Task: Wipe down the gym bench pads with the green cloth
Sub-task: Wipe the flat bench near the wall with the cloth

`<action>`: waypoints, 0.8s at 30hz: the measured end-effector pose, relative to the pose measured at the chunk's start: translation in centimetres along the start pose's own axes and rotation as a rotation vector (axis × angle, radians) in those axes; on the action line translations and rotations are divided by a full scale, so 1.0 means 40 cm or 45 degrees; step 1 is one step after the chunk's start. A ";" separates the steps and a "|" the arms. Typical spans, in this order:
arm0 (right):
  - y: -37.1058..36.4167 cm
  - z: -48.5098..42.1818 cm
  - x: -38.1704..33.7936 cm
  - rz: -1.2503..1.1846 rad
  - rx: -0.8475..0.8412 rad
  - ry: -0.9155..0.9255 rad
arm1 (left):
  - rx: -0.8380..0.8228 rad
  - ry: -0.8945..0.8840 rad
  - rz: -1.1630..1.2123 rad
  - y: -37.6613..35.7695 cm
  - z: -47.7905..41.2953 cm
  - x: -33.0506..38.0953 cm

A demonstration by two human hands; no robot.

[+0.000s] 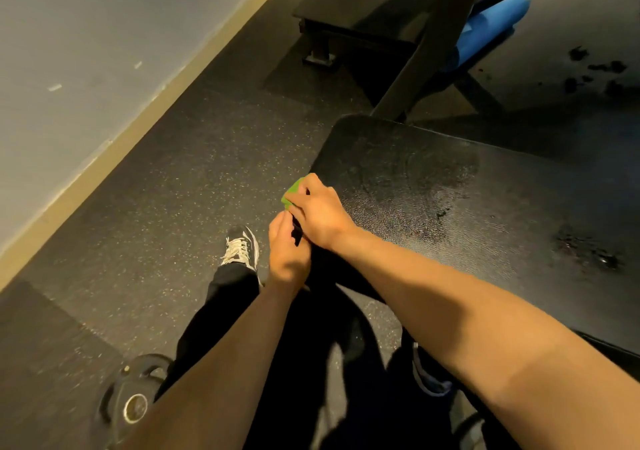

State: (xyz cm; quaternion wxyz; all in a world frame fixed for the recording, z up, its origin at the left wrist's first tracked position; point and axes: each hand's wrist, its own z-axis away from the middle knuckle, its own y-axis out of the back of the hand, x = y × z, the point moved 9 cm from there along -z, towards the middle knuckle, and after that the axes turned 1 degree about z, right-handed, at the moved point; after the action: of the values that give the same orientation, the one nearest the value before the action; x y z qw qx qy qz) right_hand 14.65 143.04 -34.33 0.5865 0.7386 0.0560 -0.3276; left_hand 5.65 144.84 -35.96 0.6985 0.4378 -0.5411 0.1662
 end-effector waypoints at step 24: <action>0.157 0.250 0.120 0.360 0.131 -0.356 | -0.129 0.061 -0.498 -0.065 0.085 0.017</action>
State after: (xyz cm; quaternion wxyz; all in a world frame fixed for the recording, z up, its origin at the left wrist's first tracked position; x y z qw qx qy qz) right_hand 17.13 130.63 -32.76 0.5902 0.7155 -0.1472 -0.3436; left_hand 5.68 140.53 -36.37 0.7513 0.4947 -0.4367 0.0104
